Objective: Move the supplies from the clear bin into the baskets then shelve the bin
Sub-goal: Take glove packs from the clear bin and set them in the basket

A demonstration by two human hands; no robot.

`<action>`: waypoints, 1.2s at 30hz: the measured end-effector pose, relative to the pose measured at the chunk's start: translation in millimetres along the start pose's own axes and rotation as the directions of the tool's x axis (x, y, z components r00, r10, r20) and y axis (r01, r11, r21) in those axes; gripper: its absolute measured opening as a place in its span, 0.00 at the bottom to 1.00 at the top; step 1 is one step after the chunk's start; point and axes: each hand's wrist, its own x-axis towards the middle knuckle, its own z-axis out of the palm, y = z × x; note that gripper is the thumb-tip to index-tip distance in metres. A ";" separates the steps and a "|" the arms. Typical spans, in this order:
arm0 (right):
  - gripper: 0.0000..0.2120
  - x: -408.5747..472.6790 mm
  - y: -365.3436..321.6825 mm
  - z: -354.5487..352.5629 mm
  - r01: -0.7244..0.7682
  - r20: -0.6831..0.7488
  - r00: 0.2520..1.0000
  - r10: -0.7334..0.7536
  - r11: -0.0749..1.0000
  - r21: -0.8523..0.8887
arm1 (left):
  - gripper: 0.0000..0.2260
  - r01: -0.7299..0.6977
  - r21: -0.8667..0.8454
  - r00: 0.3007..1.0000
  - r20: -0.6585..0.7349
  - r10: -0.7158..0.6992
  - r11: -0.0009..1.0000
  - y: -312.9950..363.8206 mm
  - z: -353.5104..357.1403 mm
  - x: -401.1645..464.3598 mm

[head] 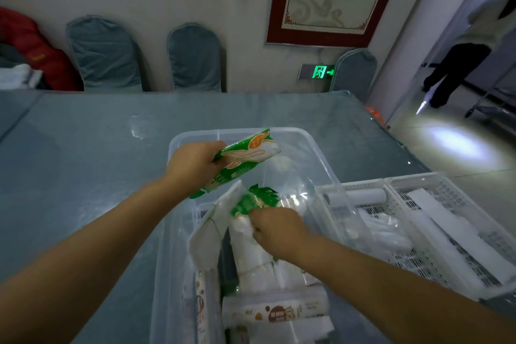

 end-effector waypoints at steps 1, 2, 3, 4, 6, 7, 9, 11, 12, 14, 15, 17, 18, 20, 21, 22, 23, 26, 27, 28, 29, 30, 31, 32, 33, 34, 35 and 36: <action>0.07 -3.1 5.6 -11.3 0.005 -0.022 1.000 -0.005 1.000 0.003 | 0.05 0.012 -0.014 1.000 0.011 -0.012 1.000 1.3 -0.5 -0.3; 0.06 -7.1 11.6 -23.8 0.012 -0.042 0.999 -0.012 1.000 0.005 | 0.04 0.032 -0.046 0.999 0.011 -0.032 0.998 2.9 -1.8 -0.8; 0.04 -11.6 17.4 -36.7 0.019 -0.057 0.998 -0.019 1.000 0.004 | 0.04 0.060 -0.090 0.998 0.001 -0.060 0.994 4.3 -3.8 -0.9; 0.03 -16.9 22.7 -49.9 0.027 -0.070 0.997 -0.027 1.000 -0.005 | 0.05 0.089 -0.142 0.996 -0.015 -0.093 0.986 5.2 -6.1 -0.5; 0.02 -28.0 32.3 -77.3 0.041 -0.113 0.992 -0.048 0.997 -0.063 | 0.08 0.151 -0.233 0.986 -0.028 -0.162 0.961 6.7 -12.2 1.4; 0.04 -33.9 36.0 -90.7 0.044 -0.154 0.986 -0.061 0.993 -0.113 | 0.08 0.172 -0.258 0.983 -0.020 -0.184 0.951 7.9 -16.2 3.3; 0.06 -46.0 40.7 -115.8 0.044 -0.224 0.971 -0.087 0.980 -0.193 | 0.07 0.185 -0.301 0.982 0.010 -0.191 0.936 12.9 -24.2 7.6; 0.07 -59.3 42.1 -137.2 0.055 -0.235 0.967 -0.100 0.980 -0.189 | 0.05 0.183 -0.367 0.983 0.059 -0.174 0.912 23.4 -31.2 11.0; 0.07 -66.3 41.8 -145.7 0.076 -0.226 0.967 -0.114 0.982 -0.172 | 0.04 0.179 -0.407 0.984 0.085 -0.157 0.896 29.8 -33.2 12.2; 0.07 -81.1 40.4 -160.6 0.121 -0.220 0.964 -0.151 0.982 -0.142 | 0.03 0.163 -0.498 0.986 0.120 -0.119 0.852 43.0 -33.0 13.6; 0.06 -88.3 40.1 -167.2 0.138 -0.236 0.958 -0.164 0.983 -0.122 | 0.02 0.152 -0.539 0.987 0.125 -0.100 0.828 50.2 -31.9 13.0; 0.05 -102.6 40.7 -179.0 0.167 -0.310 0.934 -0.180 0.984 -0.067 | 0.03 0.120 -0.605 0.990 0.127 -0.053 0.787 63.8 -27.8 11.0; 0.05 -109.9 40.6 -184.3 0.177 -0.341 0.923 -0.176 0.984 -0.027 | 0.03 0.105 -0.630 0.991 0.130 -0.029 0.769 69.6 -24.5 10.2; 0.06 -123.5 39.2 -193.1 0.211 -0.359 0.915 -0.183 0.977 0.039 | 0.02 0.083 -0.659 0.991 0.130 0.005 0.748 80.0 -18.5 9.7; 0.09 -129.1 38.6 -196.8 0.227 -0.357 0.914 -0.190 0.972 0.062 | 0.03 0.082 -0.667 0.991 0.130 0.008 0.740 84.8 -16.7 9.6; 0.11 -134.2 38.1 -199.9 0.230 -0.350 0.918 -0.186 0.969 0.088 | 0.04 0.086 -0.683 0.991 0.134 0.009 0.725 89.6 -15.4 9.6; 0.13 -138.5 37.9 -202.8 0.218 -0.340 0.926 -0.166 0.969 0.120 | 0.05 0.094 -0.706 0.989 0.149 0.017 0.702 94.6 -14.7 9.4; 0.08 -148.9 41.9 -208.5 0.129 -0.334 0.942 -0.037 0.957 0.259 | 0.05 0.155 -0.828 0.965 0.244 0.098 0.539 113.3 -16.3 5.0; 0.06 -151.2 44.1 -207.9 0.099 -0.345 0.938 0.018 0.943 0.318 | 0.05 0.180 -0.864 0.953 0.272 0.135 0.470 121.0 -17.4 2.0; 0.05 -153.0 47.2 -206.3 0.073 -0.369 0.927 0.073 0.928 0.366 | 0.05 0.204 -0.894 0.941 0.291 0.170 0.399 129.4 -18.8 -1.8; 0.06 -154.1 51.3 -203.8 0.055 -0.406 0.906 0.118 0.919 0.389 | 0.05 0.224 -0.916 0.932 0.301 0.201 0.332 137.4 -18.3 -4.5; 0.08 -155.0 56.0 -201.0 0.042 -0.454 0.878 0.151 0.921 0.388 | 0.06 0.247 -0.931 0.924 0.310 0.222 0.269 145.9 -18.2 -7.4; 0.09 -155.9 60.8 -198.1 0.033 -0.501 0.847 0.177 0.924 0.381 | 0.07 0.272 -0.937 0.918 0.322 0.233 0.221 154.4 -17.2 -9.7; 0.10 -157.4 66.0 -195.3 0.026 -0.546 0.813 0.202 0.924 0.381 | 0.08 0.304 -0.935 0.911 0.341 0.231 0.183 163.5 -16.9 -12.1; 0.10 -159.4 72.0 -192.9 0.026 -0.585 0.779 0.227 0.920 0.391 | 0.08 0.330 -0.930 0.907 0.360 0.219 0.163 172.4 -15.6 -12.9; 0.10 -162.0 78.8 -190.9 0.034 -0.620 0.747 0.240 0.918 0.396 | 0.08 0.354 -0.923 0.903 0.380 0.203 0.152 181.3 -15.5 -14.1; 0.10 -164.5 85.8 -189.0 0.045 -0.654 0.717 0.239 0.922 0.386 | 0.09 0.369 -0.917 0.901 0.393 0.185 0.152 190.2 -14.6 -14.7; 0.10 -167.2 93.3 -187.3 0.055 -0.685 0.693 0.227 0.930 0.363 | 0.10 0.372 -0.914 0.900 0.398 0.179 0.163 199.8 -14.4 -15.2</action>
